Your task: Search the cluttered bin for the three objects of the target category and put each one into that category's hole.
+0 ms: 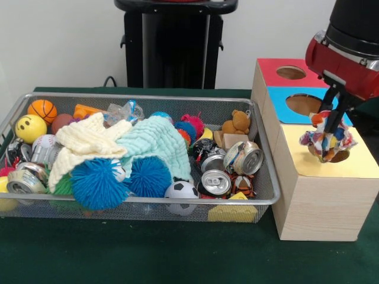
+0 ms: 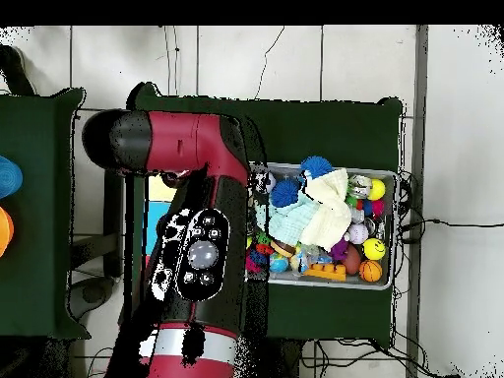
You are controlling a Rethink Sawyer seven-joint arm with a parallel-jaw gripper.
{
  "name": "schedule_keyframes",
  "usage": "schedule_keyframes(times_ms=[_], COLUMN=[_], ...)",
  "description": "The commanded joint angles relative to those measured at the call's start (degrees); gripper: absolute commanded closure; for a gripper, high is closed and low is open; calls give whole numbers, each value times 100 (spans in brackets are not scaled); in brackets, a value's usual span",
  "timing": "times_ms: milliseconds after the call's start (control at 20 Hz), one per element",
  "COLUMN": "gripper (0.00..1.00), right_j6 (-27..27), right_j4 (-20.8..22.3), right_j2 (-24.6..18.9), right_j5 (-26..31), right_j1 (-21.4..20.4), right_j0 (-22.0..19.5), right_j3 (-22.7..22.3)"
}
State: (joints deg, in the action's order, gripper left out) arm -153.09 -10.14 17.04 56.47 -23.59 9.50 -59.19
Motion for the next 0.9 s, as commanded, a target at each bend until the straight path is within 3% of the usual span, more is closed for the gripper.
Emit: schedule_keyframes(times_ms=[50,550,900], gripper=[100,100,100], right_j6=[-63,-284,-394], right_j4=[120,-74,-275], right_j2=[-543,-692,-808], right_j5=[-603,-865,-633], right_j1=[224,290,139], right_j0=[-260,-178,-103], right_j3=[-946,-1095,-1179])
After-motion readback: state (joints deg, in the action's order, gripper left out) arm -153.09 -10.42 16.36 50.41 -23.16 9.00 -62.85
